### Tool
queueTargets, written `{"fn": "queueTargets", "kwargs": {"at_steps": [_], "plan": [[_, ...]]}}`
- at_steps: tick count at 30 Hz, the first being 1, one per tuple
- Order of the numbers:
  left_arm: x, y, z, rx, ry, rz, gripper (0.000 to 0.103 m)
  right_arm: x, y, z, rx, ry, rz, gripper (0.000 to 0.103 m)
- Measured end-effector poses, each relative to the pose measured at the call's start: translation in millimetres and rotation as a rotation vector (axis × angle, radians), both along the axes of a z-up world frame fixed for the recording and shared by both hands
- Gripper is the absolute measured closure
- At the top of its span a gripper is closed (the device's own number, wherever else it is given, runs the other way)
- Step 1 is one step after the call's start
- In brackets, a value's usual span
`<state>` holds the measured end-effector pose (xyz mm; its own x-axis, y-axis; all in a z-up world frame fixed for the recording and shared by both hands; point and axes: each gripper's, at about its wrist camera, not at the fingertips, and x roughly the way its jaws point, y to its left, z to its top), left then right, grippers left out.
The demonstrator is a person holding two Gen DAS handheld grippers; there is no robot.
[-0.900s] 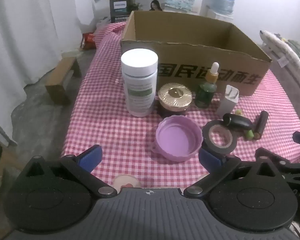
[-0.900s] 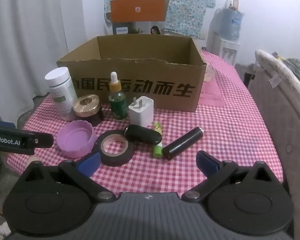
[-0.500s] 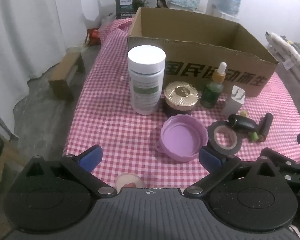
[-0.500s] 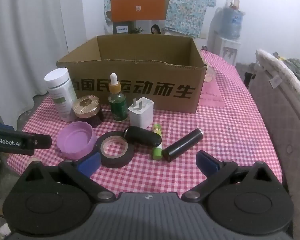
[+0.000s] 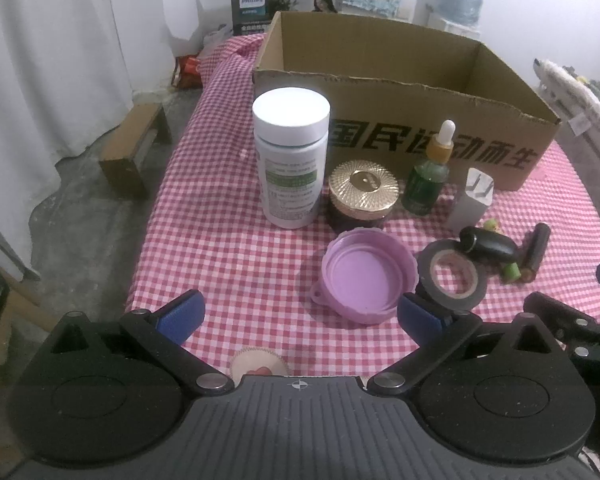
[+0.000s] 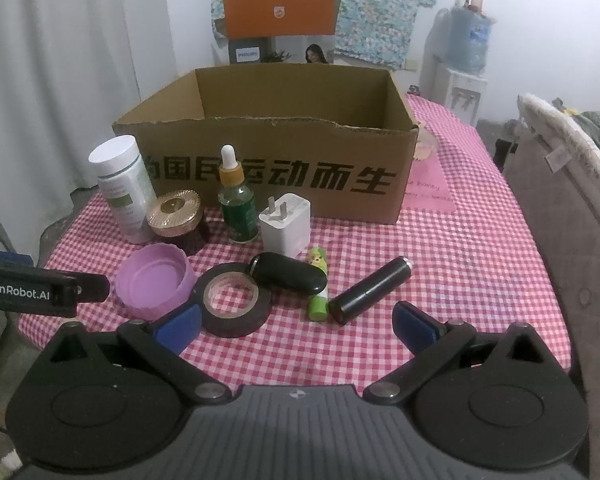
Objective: Organize rigid objects
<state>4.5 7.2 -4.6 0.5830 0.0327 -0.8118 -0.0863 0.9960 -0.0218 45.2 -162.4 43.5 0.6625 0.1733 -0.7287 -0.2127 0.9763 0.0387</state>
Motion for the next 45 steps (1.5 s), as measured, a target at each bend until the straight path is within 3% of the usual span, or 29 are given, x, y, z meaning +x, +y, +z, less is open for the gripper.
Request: {"fn": "queueTargets", "kwargs": {"at_steps": [45], "plan": [[3.8,-0.8,-4.3,0.035,0.028,-0.005,0.0,6.2,0.3,0.5,-0.004,0.003,-0.002,0.0]]}}
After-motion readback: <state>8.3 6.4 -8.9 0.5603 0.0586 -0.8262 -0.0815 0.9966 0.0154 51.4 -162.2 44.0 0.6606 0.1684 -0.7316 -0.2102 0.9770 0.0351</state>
